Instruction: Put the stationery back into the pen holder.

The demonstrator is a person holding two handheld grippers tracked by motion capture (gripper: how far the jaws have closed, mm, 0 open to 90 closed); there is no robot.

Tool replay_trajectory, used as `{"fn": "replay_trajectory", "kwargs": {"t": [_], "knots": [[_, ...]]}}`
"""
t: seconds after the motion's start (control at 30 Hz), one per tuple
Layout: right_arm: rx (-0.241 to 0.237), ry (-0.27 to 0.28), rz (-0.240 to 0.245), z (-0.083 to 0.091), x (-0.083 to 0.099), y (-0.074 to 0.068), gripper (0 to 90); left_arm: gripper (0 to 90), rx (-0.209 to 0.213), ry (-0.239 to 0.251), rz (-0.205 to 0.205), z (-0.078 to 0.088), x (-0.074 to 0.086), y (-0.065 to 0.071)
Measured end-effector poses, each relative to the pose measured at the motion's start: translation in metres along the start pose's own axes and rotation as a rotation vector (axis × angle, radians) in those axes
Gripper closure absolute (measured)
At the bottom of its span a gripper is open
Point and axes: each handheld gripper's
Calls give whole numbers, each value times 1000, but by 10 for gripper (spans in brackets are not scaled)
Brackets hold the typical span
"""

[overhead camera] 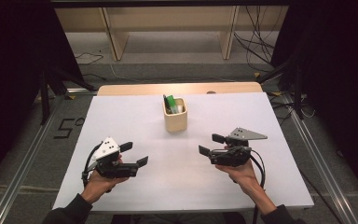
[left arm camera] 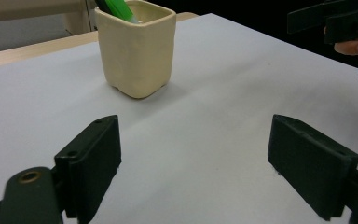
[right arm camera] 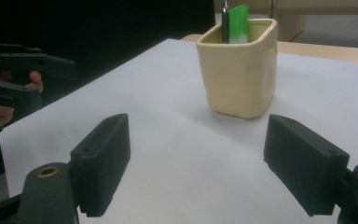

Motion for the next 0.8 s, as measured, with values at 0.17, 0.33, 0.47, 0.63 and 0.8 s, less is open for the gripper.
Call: {"fn": "replay_trajectory", "kwargs": {"t": [0.17, 0.33, 0.47, 0.63, 0.8], "knots": [[8, -1, -1, 7, 6, -1, 226, 167, 4, -1, -1, 2, 1, 2], [8, -4, 1, 11, 12, -1, 225, 167, 6, 4, 2, 4, 1, 2], [12, -5, 2, 15, 16, -2, 224, 167, 9, -3, -2, 5, 2, 3], [15, 3, 7, 22, 20, -3, 223, 167, 10, -6, -5, 5, 2, 4], [35, -13, 27, 27, 26, -5, 219, 167, 16, -4, -3, 7, 3, 5]]}}
Point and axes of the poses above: each handheld gripper's, and its own axes: z roughly backward along the jaws, x roughly out of its underside, y roughly to its right
